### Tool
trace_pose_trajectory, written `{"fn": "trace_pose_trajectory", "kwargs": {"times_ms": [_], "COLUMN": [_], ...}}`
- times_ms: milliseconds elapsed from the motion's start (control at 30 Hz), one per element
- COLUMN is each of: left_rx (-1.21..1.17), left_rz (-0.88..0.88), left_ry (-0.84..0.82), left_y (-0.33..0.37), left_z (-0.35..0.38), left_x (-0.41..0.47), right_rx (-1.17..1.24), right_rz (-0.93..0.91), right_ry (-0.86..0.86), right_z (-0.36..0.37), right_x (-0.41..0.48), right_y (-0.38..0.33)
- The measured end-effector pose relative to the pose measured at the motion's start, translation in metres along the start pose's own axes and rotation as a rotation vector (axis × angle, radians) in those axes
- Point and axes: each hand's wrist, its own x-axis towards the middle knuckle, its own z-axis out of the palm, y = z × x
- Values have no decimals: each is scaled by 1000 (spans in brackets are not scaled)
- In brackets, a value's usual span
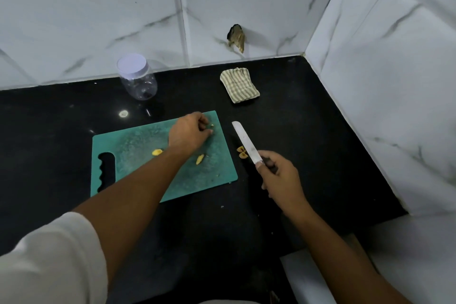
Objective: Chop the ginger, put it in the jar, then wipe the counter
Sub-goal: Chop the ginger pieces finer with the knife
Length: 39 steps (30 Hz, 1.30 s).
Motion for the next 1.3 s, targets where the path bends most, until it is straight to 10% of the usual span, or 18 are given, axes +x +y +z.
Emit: {"fn": "trace_pose_trajectory", "kwargs": {"times_ms": [367, 733, 1300], "left_rx": [114, 244, 8], "left_rz": [21, 405, 129], "left_ry": [-34, -245, -65], "left_y": [9, 39, -36], "left_z": [4, 36, -41], "left_x": [17, -23, -65], "right_rx": [-24, -24, -133], "right_rz": [77, 116, -81], "right_ry": [13, 65, -22], "right_z": [-16, -22, 31], "right_x": [-11, -15, -35], "right_y": [15, 16, 3]}}
